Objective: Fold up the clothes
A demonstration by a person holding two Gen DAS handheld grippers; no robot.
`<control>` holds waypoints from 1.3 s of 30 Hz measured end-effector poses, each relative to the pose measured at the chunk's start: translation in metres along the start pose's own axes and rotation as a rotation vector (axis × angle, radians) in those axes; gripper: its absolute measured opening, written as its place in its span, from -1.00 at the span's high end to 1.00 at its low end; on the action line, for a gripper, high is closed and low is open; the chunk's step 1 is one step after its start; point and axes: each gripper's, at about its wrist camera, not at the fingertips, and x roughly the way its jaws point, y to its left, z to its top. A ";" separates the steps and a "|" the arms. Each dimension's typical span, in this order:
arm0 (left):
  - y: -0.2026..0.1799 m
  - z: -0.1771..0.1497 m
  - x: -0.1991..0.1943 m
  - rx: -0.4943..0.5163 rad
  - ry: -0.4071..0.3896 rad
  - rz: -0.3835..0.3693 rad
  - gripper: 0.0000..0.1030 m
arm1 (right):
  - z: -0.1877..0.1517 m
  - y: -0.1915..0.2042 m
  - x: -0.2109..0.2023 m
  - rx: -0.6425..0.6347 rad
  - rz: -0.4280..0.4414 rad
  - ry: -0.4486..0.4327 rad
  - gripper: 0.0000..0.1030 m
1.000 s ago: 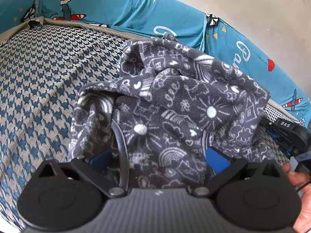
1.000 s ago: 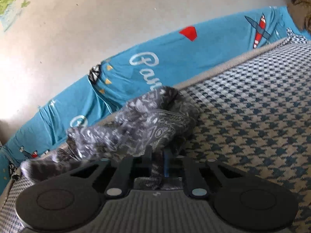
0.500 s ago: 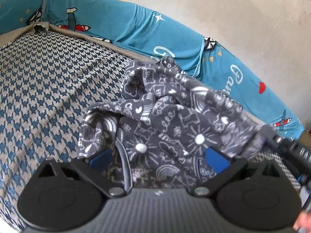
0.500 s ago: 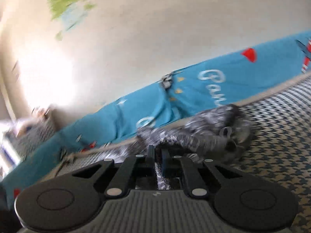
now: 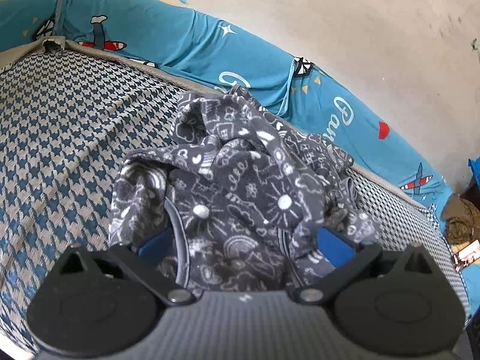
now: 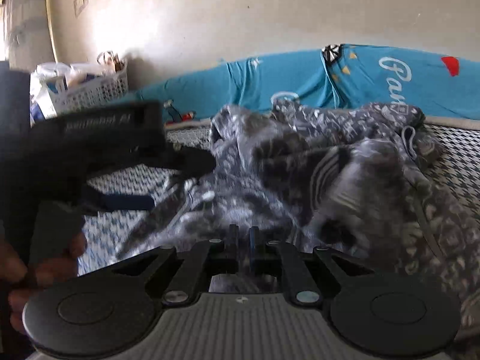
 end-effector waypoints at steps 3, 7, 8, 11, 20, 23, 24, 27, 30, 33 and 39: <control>-0.003 -0.003 -0.001 0.012 -0.001 -0.002 -1.00 | -0.001 -0.001 -0.010 0.003 -0.016 -0.013 0.64; -0.013 -0.007 -0.003 0.058 -0.016 -0.008 -1.00 | -0.005 -0.010 -0.027 0.037 -0.067 -0.013 0.51; -0.015 -0.008 -0.003 0.071 -0.019 -0.012 -1.00 | -0.007 -0.013 -0.030 0.061 -0.087 0.001 0.50; -0.027 -0.014 -0.002 0.117 -0.015 -0.037 -1.00 | -0.016 -0.020 -0.041 0.099 -0.143 0.031 0.46; -0.064 -0.035 -0.005 0.169 0.007 -0.083 -1.00 | -0.030 -0.043 -0.067 0.151 -0.219 0.080 0.31; -0.080 -0.037 -0.004 0.206 0.001 -0.083 -1.00 | -0.033 -0.047 -0.073 0.162 -0.219 0.078 0.31; -0.085 -0.038 -0.004 0.216 -0.001 -0.083 -1.00 | -0.033 -0.047 -0.074 0.160 -0.220 0.080 0.31; -0.098 -0.037 -0.005 0.232 0.001 -0.092 -1.00 | -0.033 -0.048 -0.078 0.177 -0.217 0.077 0.30; -0.109 -0.036 -0.002 0.263 0.003 -0.086 -1.00 | -0.032 -0.050 -0.081 0.197 -0.210 0.073 0.29; -0.120 -0.035 0.003 0.281 0.011 -0.079 -1.00 | -0.031 -0.051 -0.083 0.210 -0.222 0.073 0.28; -0.135 -0.035 0.013 0.304 0.024 -0.065 -1.00 | -0.032 -0.061 -0.085 0.276 -0.232 0.091 0.27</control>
